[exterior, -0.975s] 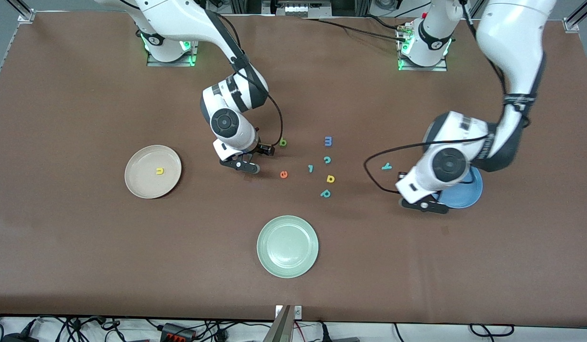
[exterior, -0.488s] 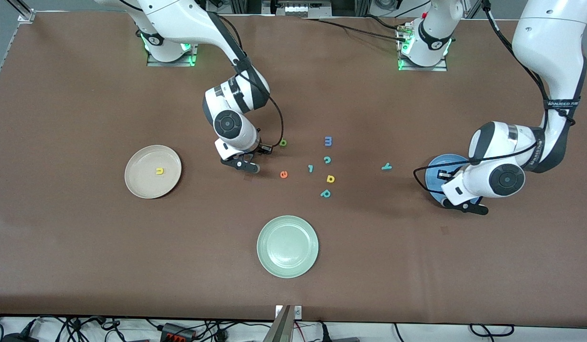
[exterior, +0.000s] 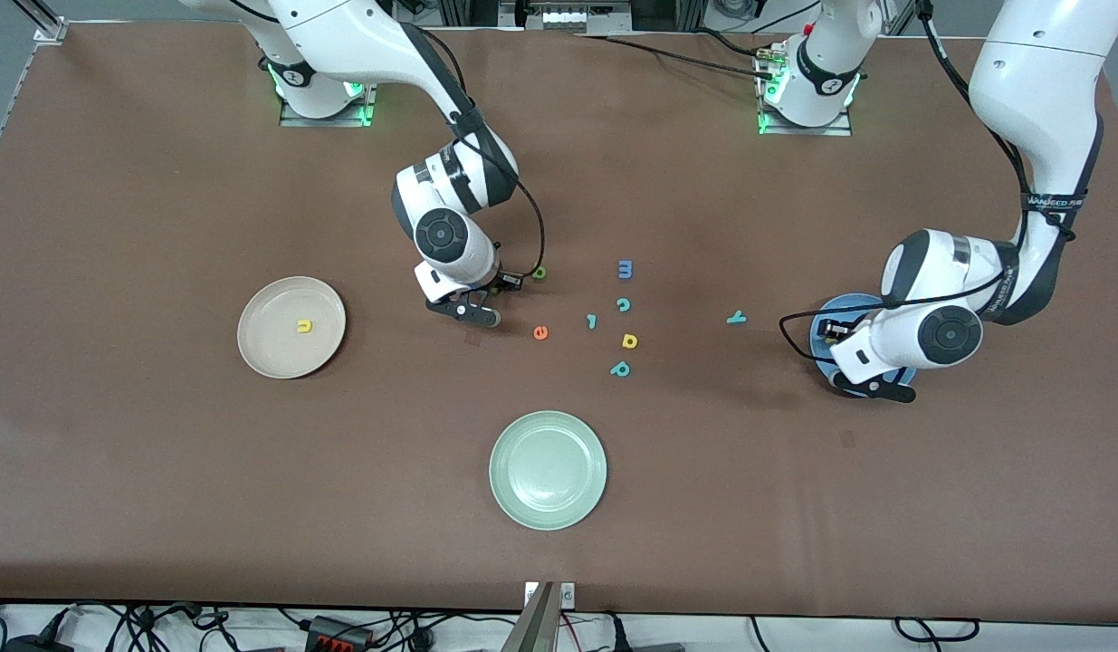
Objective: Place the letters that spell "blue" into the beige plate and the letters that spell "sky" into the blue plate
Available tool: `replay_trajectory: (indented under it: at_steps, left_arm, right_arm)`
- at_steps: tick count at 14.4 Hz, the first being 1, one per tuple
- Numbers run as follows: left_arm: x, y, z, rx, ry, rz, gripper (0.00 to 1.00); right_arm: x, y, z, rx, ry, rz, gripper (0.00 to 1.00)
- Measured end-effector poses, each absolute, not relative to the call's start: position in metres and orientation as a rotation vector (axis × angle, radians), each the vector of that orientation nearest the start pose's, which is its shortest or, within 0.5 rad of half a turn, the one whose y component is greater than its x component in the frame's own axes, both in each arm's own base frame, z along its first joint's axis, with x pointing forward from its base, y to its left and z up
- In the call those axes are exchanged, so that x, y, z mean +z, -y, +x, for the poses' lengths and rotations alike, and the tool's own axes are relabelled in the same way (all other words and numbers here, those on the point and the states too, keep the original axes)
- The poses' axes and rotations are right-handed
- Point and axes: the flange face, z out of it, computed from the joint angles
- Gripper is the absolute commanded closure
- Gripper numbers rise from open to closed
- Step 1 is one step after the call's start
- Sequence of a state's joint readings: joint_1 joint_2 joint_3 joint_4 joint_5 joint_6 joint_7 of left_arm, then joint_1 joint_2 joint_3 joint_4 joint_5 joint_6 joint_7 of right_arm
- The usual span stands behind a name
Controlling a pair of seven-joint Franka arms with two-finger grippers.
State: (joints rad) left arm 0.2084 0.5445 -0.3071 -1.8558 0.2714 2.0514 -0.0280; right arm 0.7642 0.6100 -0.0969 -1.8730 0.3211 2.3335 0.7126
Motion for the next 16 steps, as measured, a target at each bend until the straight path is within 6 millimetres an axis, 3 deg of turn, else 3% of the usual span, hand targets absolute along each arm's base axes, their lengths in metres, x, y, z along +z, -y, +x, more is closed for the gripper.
replay_trajectory:
  at_steps: [3,6,7,9,11,13,16]
  left_arm:
    - [0.225,0.088,0.598,0.456,-0.308,-3.030,0.00]
    - [0.232,0.150,0.582,0.440,-0.141,-3.049,0.00]
    - [0.230,0.165,0.576,0.429,-0.105,-3.056,0.00]
    - [0.217,0.177,0.565,0.386,-0.083,-3.082,0.00]
    - [0.202,0.179,0.554,0.345,-0.078,-3.112,0.00]
    - [0.192,0.183,0.545,0.313,-0.076,-3.134,0.00]
    - [0.186,0.185,0.539,0.295,-0.080,-3.148,0.12]
  right_arm:
    - [0.174,-0.389,0.484,0.324,-0.419,-3.063,0.97]
    - [0.176,-0.386,0.488,0.313,-0.432,-3.061,0.98]
    - [0.179,-0.384,0.493,0.299,-0.440,-3.057,0.98]
    - [0.192,-0.371,0.511,0.246,-0.477,-3.047,0.98]
    - [0.210,-0.339,0.536,0.208,-0.487,-3.057,0.98]
    - [0.227,-0.286,0.560,0.232,-0.468,-3.094,0.98]
    - [0.242,-0.210,0.578,0.363,-0.413,-3.140,0.98]
